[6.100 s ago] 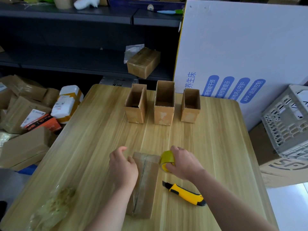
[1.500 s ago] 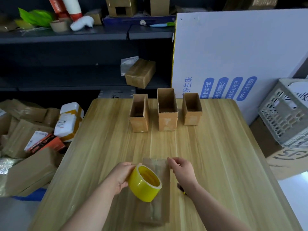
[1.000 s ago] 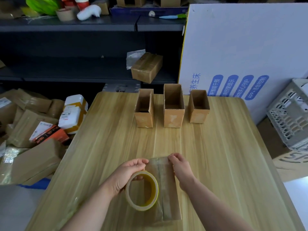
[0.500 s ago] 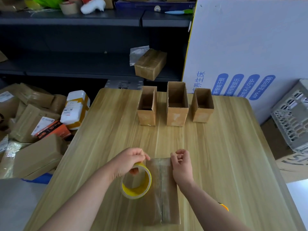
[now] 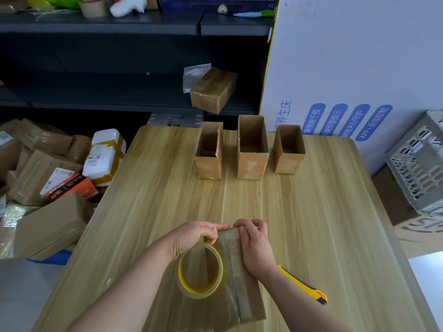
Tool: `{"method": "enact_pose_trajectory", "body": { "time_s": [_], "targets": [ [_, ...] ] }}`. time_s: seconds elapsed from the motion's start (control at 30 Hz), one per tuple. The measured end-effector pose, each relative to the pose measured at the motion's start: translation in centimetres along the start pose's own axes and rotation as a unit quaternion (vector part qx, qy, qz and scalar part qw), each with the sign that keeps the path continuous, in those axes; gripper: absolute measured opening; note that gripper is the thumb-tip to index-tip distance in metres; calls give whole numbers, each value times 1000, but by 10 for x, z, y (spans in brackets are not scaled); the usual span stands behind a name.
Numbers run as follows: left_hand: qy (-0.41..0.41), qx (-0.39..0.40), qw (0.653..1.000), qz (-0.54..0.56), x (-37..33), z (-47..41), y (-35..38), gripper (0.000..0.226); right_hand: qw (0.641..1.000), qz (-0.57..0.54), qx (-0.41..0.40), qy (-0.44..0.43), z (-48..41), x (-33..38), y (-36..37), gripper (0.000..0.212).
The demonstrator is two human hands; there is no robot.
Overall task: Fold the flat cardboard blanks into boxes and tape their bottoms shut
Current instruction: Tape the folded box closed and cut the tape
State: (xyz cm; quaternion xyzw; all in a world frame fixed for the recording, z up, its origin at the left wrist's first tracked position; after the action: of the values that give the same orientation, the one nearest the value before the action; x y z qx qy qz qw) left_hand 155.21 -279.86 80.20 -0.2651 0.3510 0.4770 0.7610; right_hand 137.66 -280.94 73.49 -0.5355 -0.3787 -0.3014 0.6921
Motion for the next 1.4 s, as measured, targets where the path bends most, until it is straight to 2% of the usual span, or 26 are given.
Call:
{"method": "enact_pose_trajectory", "body": {
  "time_s": [0.2,0.4,0.5,0.6,0.63,0.7,0.73,0.9,0.97,1.03,1.1,1.23,1.33,1.4],
  "targets": [
    [11,-54,997,62,18,0,-5,13,1000,20,-9,16,-1,-3,6,25],
    [51,-140,980,135,28,20,-17,21,999,12,-2,32,-3,-7,8,29],
    [34,-160,968,189,35,30,-13,21,999,7,-6,34,-2,-7,8,29],
    [0,-153,962,226,42,33,-12,9,999,4,-6,36,0,-5,7,29],
    [-6,-154,961,230,43,32,-12,14,999,3,-5,37,0,-4,6,30],
    [-10,-162,961,226,44,31,-13,41,999,3,-2,40,0,-3,6,30],
    [-10,-162,962,221,42,31,-12,44,999,3,-2,39,0,-3,6,30],
    [0,-151,973,175,30,29,-7,32,999,-10,-8,49,1,1,3,29],
    [-3,-144,981,132,25,27,-4,13,998,-20,-14,54,2,2,3,28],
    [6,-132,988,86,20,25,-2,36,998,-16,-13,53,2,2,3,28],
    [7,-124,990,60,18,22,0,44,998,-11,-11,54,2,2,5,29],
    [23,-104,994,11,21,13,-3,33,998,-26,-20,55,2,3,5,26],
    [-9,-97,995,30,21,16,-3,16,998,-32,-22,56,2,4,5,24],
    [-18,-107,993,50,16,18,-2,26,997,-32,-26,67,3,3,6,24]
  ]
}}
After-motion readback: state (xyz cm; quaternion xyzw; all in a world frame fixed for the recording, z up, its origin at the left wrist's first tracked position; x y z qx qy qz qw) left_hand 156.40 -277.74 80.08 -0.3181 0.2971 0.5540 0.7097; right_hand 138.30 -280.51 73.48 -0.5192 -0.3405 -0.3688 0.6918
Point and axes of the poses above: each hand's wrist, its own z-axis away from the middle knuckle, its own y-axis out of the palm, x = y × z, the point moved 3 cm from there along -z, towards the middle knuckle, and after that the axes turned 2 degrees about -y, right-handed, at the moved point
